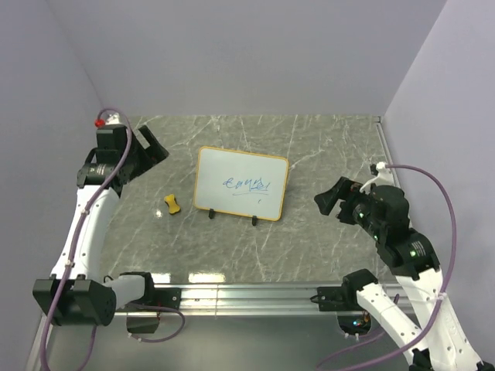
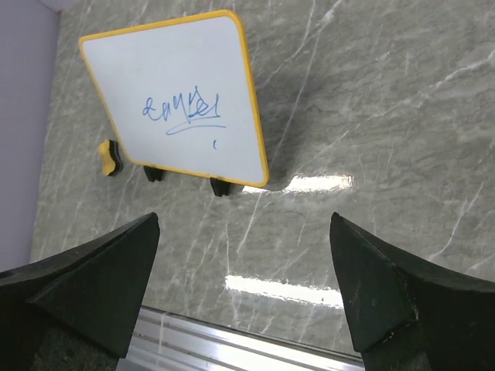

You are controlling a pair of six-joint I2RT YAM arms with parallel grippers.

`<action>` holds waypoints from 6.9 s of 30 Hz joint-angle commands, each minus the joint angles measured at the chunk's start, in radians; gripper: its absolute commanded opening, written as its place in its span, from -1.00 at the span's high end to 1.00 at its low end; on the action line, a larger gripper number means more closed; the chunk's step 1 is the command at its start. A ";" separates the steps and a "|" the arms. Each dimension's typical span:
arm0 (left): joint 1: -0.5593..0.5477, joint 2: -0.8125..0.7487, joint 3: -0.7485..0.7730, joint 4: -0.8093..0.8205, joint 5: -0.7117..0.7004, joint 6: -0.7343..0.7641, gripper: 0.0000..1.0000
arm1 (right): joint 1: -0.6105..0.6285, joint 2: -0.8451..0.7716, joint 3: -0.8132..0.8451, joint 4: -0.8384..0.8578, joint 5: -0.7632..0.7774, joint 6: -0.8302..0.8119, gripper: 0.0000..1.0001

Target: Erase the whiteboard

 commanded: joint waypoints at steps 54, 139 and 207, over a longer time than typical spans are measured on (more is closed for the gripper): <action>-0.089 0.524 -0.178 0.087 -0.182 -0.034 0.09 | 0.007 0.089 0.035 -0.096 -0.075 -0.046 -0.84; -0.837 0.613 0.283 0.127 -0.222 -0.044 0.99 | -0.129 1.073 0.357 0.512 -0.627 -0.070 -0.32; -0.652 0.590 -0.116 0.375 -0.530 -0.147 0.99 | -0.131 1.112 0.388 0.362 -0.610 -0.198 1.00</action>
